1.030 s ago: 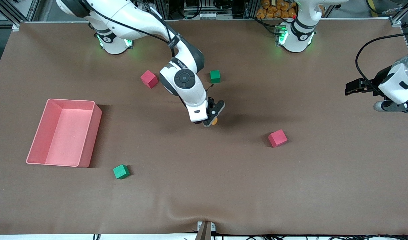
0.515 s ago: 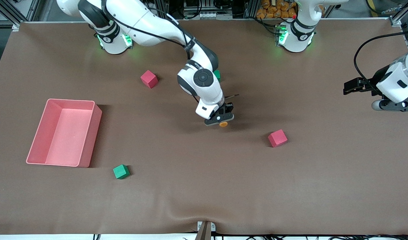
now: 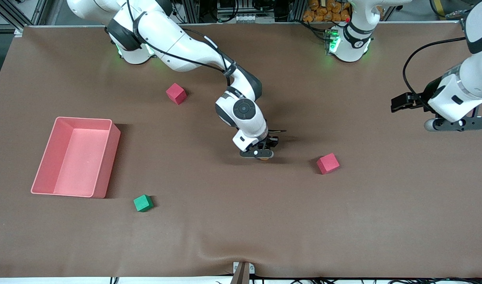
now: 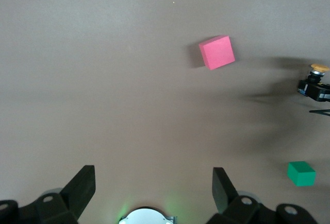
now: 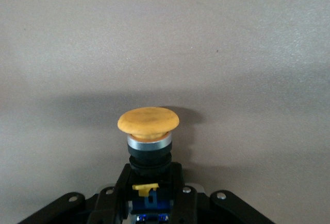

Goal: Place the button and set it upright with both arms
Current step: 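Set the button down, release it, and withdraw the right gripper, then reach the left gripper to the lying button and grasp it, then lift the button and turn it upright with the left gripper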

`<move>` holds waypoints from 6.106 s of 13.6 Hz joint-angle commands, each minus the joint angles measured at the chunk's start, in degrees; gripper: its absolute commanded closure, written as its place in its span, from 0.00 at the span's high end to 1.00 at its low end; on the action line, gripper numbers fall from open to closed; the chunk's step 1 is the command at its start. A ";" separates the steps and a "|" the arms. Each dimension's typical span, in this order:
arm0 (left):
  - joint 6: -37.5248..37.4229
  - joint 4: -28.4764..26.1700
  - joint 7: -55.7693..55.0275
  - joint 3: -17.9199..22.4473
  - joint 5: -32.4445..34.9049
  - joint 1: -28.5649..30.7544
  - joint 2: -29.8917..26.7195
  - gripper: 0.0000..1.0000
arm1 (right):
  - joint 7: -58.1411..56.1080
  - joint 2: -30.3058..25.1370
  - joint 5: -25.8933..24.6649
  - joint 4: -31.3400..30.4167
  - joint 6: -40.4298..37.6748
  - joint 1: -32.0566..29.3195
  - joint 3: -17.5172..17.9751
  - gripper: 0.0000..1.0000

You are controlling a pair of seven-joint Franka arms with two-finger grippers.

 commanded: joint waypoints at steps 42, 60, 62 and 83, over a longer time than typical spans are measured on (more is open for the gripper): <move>3.92 7.15 -15.11 -1.42 -8.65 -18.42 21.81 1.00 | -49.07 -61.03 5.31 -15.38 -64.35 -39.95 -15.44 1.00; 23.53 16.13 -19.24 -0.80 -8.48 -27.83 43.27 1.00 | -47.93 -61.38 -1.81 -14.85 -59.52 -39.60 -15.18 1.00; 25.10 16.22 -20.12 -0.80 -8.48 -28.36 44.32 1.00 | -47.06 -61.03 0.11 -15.03 -59.51 -39.95 -15.35 1.00; 27.93 16.92 -26.09 -0.63 -7.86 -31.26 46.97 0.00 | -46.96 -61.03 2.85 -15.20 -59.52 -41.09 -15.44 1.00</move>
